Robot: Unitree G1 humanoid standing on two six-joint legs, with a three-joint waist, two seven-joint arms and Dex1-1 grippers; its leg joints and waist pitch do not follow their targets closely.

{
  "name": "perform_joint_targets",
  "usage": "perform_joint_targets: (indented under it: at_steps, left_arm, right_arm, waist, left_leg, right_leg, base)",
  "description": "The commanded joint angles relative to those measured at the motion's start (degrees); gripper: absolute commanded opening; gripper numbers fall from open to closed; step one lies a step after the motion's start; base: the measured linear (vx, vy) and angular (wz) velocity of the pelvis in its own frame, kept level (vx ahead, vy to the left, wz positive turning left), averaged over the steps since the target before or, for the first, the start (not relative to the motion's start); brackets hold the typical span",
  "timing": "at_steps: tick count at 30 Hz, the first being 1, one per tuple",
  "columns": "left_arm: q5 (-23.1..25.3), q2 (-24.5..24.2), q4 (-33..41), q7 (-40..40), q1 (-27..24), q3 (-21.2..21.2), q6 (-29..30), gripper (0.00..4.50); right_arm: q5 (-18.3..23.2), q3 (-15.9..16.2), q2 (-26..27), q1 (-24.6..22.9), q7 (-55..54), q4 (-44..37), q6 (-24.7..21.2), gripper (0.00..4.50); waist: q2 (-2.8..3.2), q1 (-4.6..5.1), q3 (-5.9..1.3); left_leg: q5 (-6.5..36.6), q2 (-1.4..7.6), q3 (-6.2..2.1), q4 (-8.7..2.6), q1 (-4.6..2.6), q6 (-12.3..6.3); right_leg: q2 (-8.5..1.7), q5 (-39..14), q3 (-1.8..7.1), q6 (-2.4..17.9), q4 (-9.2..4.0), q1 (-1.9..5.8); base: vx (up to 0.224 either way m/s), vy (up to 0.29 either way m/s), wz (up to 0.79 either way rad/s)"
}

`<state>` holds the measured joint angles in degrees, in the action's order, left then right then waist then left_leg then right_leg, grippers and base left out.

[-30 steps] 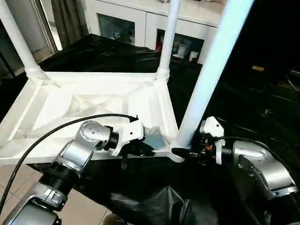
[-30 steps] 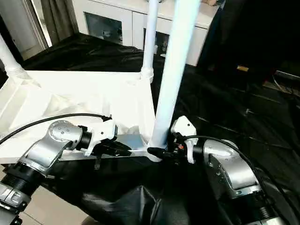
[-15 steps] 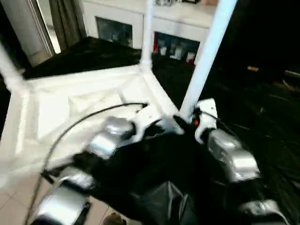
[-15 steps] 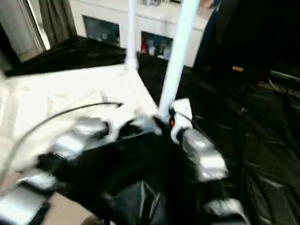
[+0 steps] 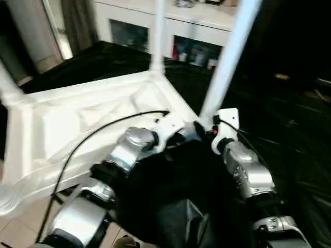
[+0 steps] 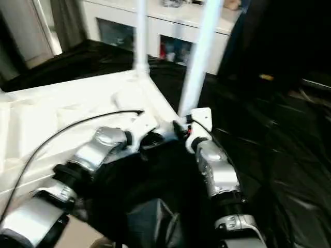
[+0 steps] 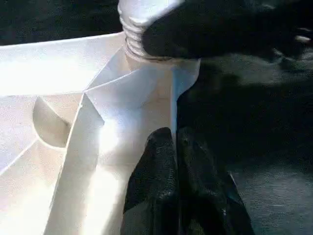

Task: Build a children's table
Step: Rotate leg to tighten

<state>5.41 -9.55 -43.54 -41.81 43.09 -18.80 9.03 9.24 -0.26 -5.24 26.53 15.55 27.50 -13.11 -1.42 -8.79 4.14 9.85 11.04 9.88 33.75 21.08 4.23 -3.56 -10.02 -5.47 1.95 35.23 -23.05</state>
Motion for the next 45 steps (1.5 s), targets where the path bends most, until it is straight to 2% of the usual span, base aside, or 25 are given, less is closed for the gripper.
perform_joint_targets:
  at_steps: [1,4,5,6,10,11,12,13,15,17,18,23,24,28,30,31,37,43,45]
  left_arm:
    - [-0.63,-1.09,2.91,-3.4,-0.69,0.13,-3.2,0.0]
    - [-1.45,-2.33,4.91,-6.88,-1.94,-0.18,-4.38,0.0]
    - [-1.8,-3.54,6.18,-9.64,-2.93,-0.76,-5.71,0.0]
    - [-2.23,-5.29,7.78,-13.01,-4.2,-1.5,-5.88,0.0]
    - [-2.81,-7.67,9.85,-17.34,-5.79,-2.77,-6.86,0.0]
    - [-2.81,-7.67,9.85,-17.34,-5.79,-2.77,-6.86,0.0]
    - [-3.72,-8.98,11.7,-20.7,-6.93,-3.04,-6.93,0.0]
    - [-4.62,-9.59,13.2,-22.57,-7.75,-2.87,-6.54,0.0]
    - [-5.54,-10.02,14.64,-24.1,-8.51,-2.6,-6.04,0.0]
    - [-5.69,-10.47,16.04,-24.61,-9.17,-2.41,-5.2,0.0]
    - [-5.71,-10.76,16.55,-25.08,-9.5,-2.51,-5.08,0.0]
    - [-6.03,-11.38,17.46,-25.94,-10.18,-2.68,-5.05,0.0]
    - [-6.1,-11.63,17.88,-26.22,-10.36,-2.75,-4.88,0.0]
    - [-6.07,-11.94,19.05,-26.69,-10.88,-2.32,-4.15,0.0]
    - [-5.98,-12.03,19.44,-26.79,-11.09,-2.16,-3.85,0.0]
    - [-5.97,-12.1,19.59,-26.8,-11.18,-2.1,-3.75,0.0]
    - [-5.98,-12.42,19.84,-26.88,-11.37,-1.91,-3.52,0.0]
    - [-5.77,-12.44,20.0,-26.59,-11.57,-1.89,-3.2,0.0]
    - [-5.41,-11.9,19.46,-25.43,-11.31,-1.77,-3.28,0.0]
  right_arm:
    - [1.7,0.19,-1.57,-0.26,4.45,-1.51,-0.03,3.69]
    - [2.34,1.31,-4.19,-0.9,9.77,-3.07,-0.43,3.69]
    - [2.35,2.6,-6.52,-1.71,13.77,-4.61,-0.47,3.69]
    - [2.21,4.55,-10.09,-2.98,19.91,-6.87,-0.35,3.69]
    - [2.81,6.8,-14.47,-4.92,28.01,-10.34,-0.2,3.69]
    - [2.81,6.8,-14.47,-4.92,28.01,-10.34,-0.2,3.69]
    - [3.43,8.24,-17.12,-6.34,32.8,-13.05,-0.69,3.69]
    - [3.33,9.31,-18.85,-7.21,35.24,-14.51,-0.56,3.69]
    - [2.73,10.18,-20.1,-7.74,36.49,-15.24,-0.01,3.69]
    - [2.65,10.94,-21.16,-8.14,37.93,-15.96,-0.01,3.69]
    - [2.76,11.22,-21.42,-8.19,38.4,-16.21,-0.22,3.69]
    - [2.12,11.97,-21.61,-8.13,39.91,-16.4,-0.44,3.69]
    - [1.99,12.15,-21.78,-8.21,40.58,-16.51,-0.65,3.69]
    - [2.8,12.09,-21.97,-8.32,41.2,-16.95,-1.35,3.69]
    - [3.1,11.98,-21.86,-8.25,41.56,-16.91,-1.53,3.54]
    - [3.19,12.01,-21.84,-8.21,41.68,-16.89,-1.58,3.32]
    - [3.45,12.11,-21.77,-8.2,42.34,-16.95,-1.98,2.86]
    - [2.85,11.81,-20.82,-8.81,40.83,-16.18,-2.09,2.75]
    - [1.75,11.02,-19.29,-8.38,37.06,-14.1,-2.46,2.74]
  waist:
    - [-0.12,-0.23,-4.54]
    - [0.02,-0.21,-4.53]
    - [-0.02,-0.21,-4.42]
    - [0.05,-0.47,-4.44]
    - [0.1,-0.76,-4.46]
    - [0.08,-0.9,-4.44]
    - [0.14,-0.9,-4.38]
    - [0.06,-1.06,-4.4]
    - [0.09,-1.1,-4.2]
    - [0.15,-1.09,-4.11]
    - [-0.07,-1.11,-4.06]
    - [-0.08,-1.13,-4.04]
    - [-0.27,-1.13,-4.06]
    - [-0.39,-1.12,-4.15]
    - [-0.33,-1.13,-4.21]
    - [-0.47,-1.12,-4.25]
    - [-0.37,-1.13,-4.3]
    - [-0.31,-1.17,-4.43]
    - [-0.26,-1.17,-4.49]
  left_leg:
    - [10.06,2.39,-1.1,-3.96,-0.31,-1.1]
    - [8.84,2.63,-1.02,-3.87,-0.39,-1.9]
    - [8.87,2.47,-0.89,-3.82,-0.35,-2.24]
    - [8.81,2.57,-0.95,-3.78,-0.27,-2.53]
    - [9.46,2.74,-0.89,-3.78,-0.47,-2.89]
    - [9.63,2.79,-0.89,-3.77,-0.51,-2.84]
    - [9.75,2.8,-0.91,-3.82,-0.53,-2.78]
    - [9.94,2.94,-0.98,-3.84,-0.51,-2.8]
    - [10.95,2.91,-0.9,-3.92,-0.54,-2.88]
    - [12.45,2.83,-0.9,-3.94,-0.74,-2.51]
    - [12.72,2.82,-0.88,-3.95,-0.79,-2.37]
    - [12.71,2.84,-1.01,-4.06,-0.69,-2.16]
    - [12.32,2.78,-0.96,-4.0,-0.66,-2.31]
    - [11.12,2.83,-0.96,-3.94,-0.57,-2.62]
    - [10.52,2.78,-0.93,-3.87,-0.49,-2.82]
    - [10.23,2.78,-0.9,-3.85,-0.54,-2.92]
    - [10.04,2.73,-0.86,-3.79,-0.52,-2.98]
    - [10.19,2.75,-0.91,-3.8,-0.52,-2.57]
    - [10.22,2.75,-0.91,-3.78,-0.52,-2.45]
  right_leg:
    - [-6.14,-13.17,3.66,7.11,-4.61,3.44]
    - [-6.11,-10.56,3.65,8.41,-4.2,3.45]
    - [-5.95,-10.48,3.64,8.57,-4.33,3.36]
    - [-6.01,-10.19,3.66,8.23,-4.23,3.64]
    - [-5.98,-9.85,3.69,9.11,-4.13,3.37]
    - [-5.91,-10.04,3.67,9.31,-4.1,3.33]
    - [-5.92,-10.39,3.64,9.43,-4.14,3.25]
    - [-5.99,-10.52,3.7,9.16,-4.12,3.49]
    - [-5.99,-12.12,3.69,9.19,-4.38,3.33]
    - [-6.05,-15.85,3.61,8.87,-4.87,3.08]
    - [-6.04,-17.07,3.65,8.54,-5.02,3.03]
    - [-6.05,-18.59,3.62,7.77,-5.07,3.03]
    - [-6.01,-18.5,3.62,7.73,-5.06,3.01]
    - [-5.94,-16.71,3.63,8.06,-4.76,3.02]
    - [-5.92,-15.78,3.64,8.33,-4.62,3.08]
    - [-5.88,-15.28,3.63,8.47,-4.56,3.07]
    - [-5.89,-14.8,3.6,8.58,-4.51,3.13]
    - [-5.9,-15.83,3.57,8.08,-4.59,3.14]
    - [-5.92,-15.54,3.59,8.15,-4.59,3.16]
  base:
    - [0.0,0.0,0.0]
    - [0.0,0.0,0.0]
    - [0.0,0.0,0.0]
    - [0.0,0.0,0.0]
    - [0.0,0.0,0.0]
    - [0.0,0.0,0.0]
    - [0.0,0.0,0.0]
    - [0.0,0.0,0.0]
    - [0.0,0.0,0.0]
    - [0.0,0.0,0.0]
    - [0.0,0.0,0.0]
    - [0.0,0.0,0.0]
    - [0.0,0.0,0.0]
    - [0.0,0.0,0.0]
    - [0.0,0.0,0.0]
    - [0.0,0.0,0.0]
    - [0.0,0.0,0.0]
    - [0.0,0.0,0.0]
    - [0.0,0.0,0.0]
